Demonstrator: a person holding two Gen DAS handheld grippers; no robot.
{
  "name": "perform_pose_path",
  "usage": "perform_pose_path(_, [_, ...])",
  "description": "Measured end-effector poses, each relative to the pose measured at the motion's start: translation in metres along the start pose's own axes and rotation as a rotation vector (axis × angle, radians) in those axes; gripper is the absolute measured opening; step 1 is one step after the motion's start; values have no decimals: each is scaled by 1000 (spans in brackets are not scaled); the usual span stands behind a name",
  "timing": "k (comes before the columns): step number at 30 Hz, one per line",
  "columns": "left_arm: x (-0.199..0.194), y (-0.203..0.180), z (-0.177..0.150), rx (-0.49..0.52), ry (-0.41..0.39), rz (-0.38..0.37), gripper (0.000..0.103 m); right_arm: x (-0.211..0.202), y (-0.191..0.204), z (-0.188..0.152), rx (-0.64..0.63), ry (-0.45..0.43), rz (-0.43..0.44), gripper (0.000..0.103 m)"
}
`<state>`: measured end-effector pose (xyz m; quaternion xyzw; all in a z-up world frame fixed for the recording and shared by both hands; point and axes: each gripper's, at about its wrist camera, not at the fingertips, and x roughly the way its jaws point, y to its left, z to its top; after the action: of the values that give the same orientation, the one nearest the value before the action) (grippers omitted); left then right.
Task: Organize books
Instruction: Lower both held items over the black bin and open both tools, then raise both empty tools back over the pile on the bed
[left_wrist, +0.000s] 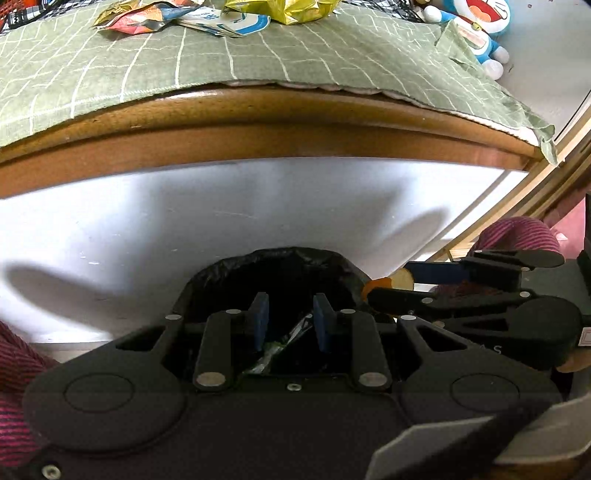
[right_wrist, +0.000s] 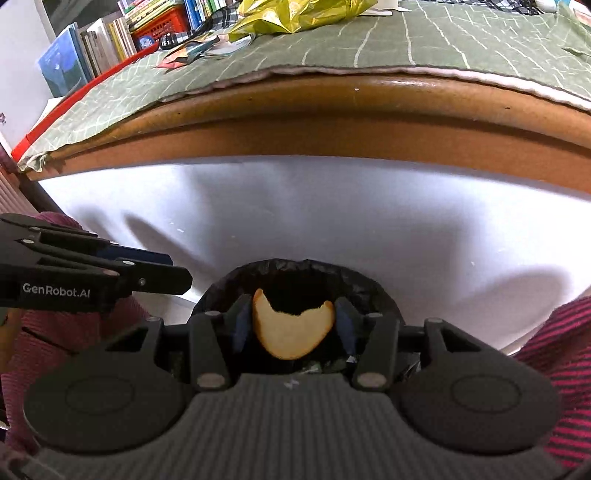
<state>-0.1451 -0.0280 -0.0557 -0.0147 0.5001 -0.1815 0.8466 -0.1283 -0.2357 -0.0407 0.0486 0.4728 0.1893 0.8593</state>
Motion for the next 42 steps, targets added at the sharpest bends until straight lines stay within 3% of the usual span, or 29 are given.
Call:
perform_pose_path(2, [1, -1, 1, 0, 0, 4, 28, 1, 0, 2, -3, 0, 0, 59])
perform_pose_path(4, [1, -2, 0, 1, -4, 6, 33, 0, 0, 3, -3, -2, 0, 69])
perform_pose_path(13, [-5, 0, 2, 1, -28, 23, 57, -2, 3, 3, -14, -9, 7, 83])
perform_pose_path(21, [-20, 1, 7, 18, -75, 46, 74, -11, 4, 12, -24, -52, -6, 84])
perform_pose_path(32, [-79, 4, 47, 44, -316, 79, 90, -51, 2, 60, -70, -255, 7, 93])
perform_pose_path(42, [-93, 23, 94, 19, -497, 169, 97, -59, 5, 102, -111, -398, -36, 95])
